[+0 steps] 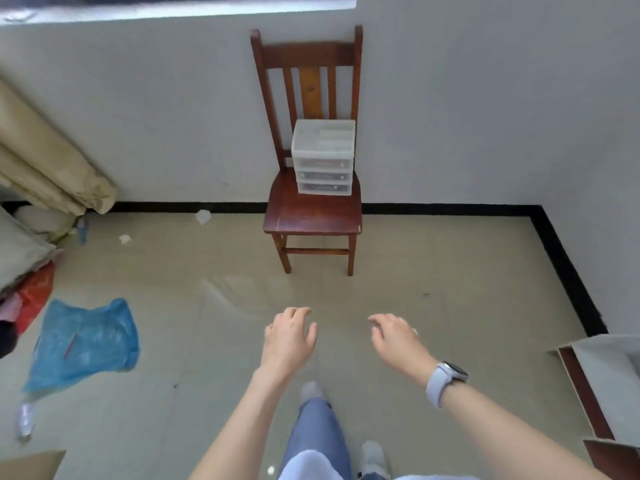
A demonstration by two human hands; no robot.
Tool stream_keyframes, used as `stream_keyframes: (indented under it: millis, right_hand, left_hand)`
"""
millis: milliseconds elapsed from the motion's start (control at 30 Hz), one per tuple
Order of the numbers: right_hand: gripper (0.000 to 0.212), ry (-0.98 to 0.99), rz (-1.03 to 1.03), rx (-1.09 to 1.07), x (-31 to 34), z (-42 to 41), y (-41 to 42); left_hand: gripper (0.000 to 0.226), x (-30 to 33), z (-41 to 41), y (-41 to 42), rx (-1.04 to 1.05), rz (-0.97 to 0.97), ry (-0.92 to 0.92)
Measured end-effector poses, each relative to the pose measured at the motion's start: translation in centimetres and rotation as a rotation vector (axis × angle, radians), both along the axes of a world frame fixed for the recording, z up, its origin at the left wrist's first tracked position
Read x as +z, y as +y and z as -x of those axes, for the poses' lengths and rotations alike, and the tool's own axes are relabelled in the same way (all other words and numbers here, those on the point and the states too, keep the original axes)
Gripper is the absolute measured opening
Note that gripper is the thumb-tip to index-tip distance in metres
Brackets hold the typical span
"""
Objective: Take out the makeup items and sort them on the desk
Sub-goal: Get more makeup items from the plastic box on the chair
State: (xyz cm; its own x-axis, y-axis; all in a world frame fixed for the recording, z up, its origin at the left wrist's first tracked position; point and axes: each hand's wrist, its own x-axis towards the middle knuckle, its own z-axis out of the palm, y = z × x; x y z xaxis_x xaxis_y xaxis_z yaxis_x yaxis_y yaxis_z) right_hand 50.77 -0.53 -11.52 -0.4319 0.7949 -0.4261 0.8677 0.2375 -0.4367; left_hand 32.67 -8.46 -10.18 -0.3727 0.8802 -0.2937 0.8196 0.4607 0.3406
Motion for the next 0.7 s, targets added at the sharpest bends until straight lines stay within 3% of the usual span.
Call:
stream_keyframes:
  millis: [233, 467, 633, 700]
  right_hand:
    - [0.036, 0.009, 0.039, -0.04, -2.6, 11.7, 15.7]
    - [0.027, 0.308, 0.269, -0.538, -4.0, 22.4, 30.4]
    - [0.03, 0.445, 0.275, -0.684, -7.7, 26.8, 40.6]
    - [0.029, 0.541, 0.364, -0.794, -10.1, 28.5, 44.6]
  left_hand:
    - [0.039, -2.8, 12.9, 15.3, 0.035, 0.002, -0.065]
    - [0.039, -3.2, 23.4, 29.3, -0.005, -0.024, -0.087]
    - [0.044, -6.2, 27.1, 39.9, -0.089, -0.061, -0.111]
    - [0.049, -8.4, 28.1, 44.1, -0.129, -0.068, -0.103]
